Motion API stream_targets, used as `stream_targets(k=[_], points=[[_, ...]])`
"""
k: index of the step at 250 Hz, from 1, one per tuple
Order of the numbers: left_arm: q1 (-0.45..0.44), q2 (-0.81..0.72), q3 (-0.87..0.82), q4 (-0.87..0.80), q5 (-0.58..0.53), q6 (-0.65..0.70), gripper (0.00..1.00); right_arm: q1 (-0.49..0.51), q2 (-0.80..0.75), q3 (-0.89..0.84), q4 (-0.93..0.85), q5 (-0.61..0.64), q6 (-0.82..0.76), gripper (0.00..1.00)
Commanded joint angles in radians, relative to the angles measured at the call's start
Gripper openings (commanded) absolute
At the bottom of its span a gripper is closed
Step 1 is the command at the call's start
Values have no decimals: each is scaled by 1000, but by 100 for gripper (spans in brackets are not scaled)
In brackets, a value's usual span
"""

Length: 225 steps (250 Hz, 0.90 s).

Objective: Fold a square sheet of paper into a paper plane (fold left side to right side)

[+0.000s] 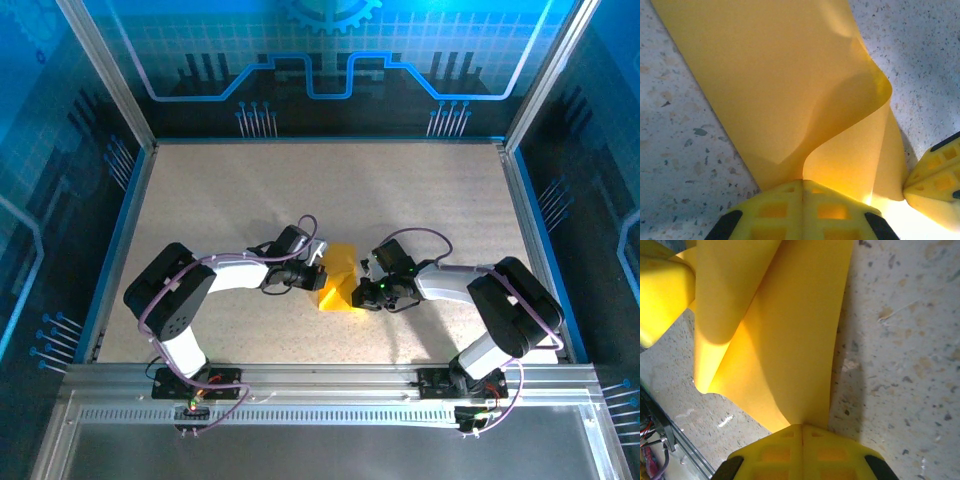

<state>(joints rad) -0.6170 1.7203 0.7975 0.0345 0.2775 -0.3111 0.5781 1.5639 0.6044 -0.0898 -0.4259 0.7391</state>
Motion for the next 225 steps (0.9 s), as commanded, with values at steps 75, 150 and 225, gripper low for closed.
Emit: stream_targets(k=[75, 150, 225], points=[[10, 39, -4, 9, -18, 22, 0, 16, 18, 0, -82, 48, -15, 0], [7, 45, -20, 6, -24, 21, 0, 12, -98, 25, -67, -2, 1, 0], [5, 37, -21, -1, -33, 27, 0, 14, -84, 63, 79, -24, 60, 0]])
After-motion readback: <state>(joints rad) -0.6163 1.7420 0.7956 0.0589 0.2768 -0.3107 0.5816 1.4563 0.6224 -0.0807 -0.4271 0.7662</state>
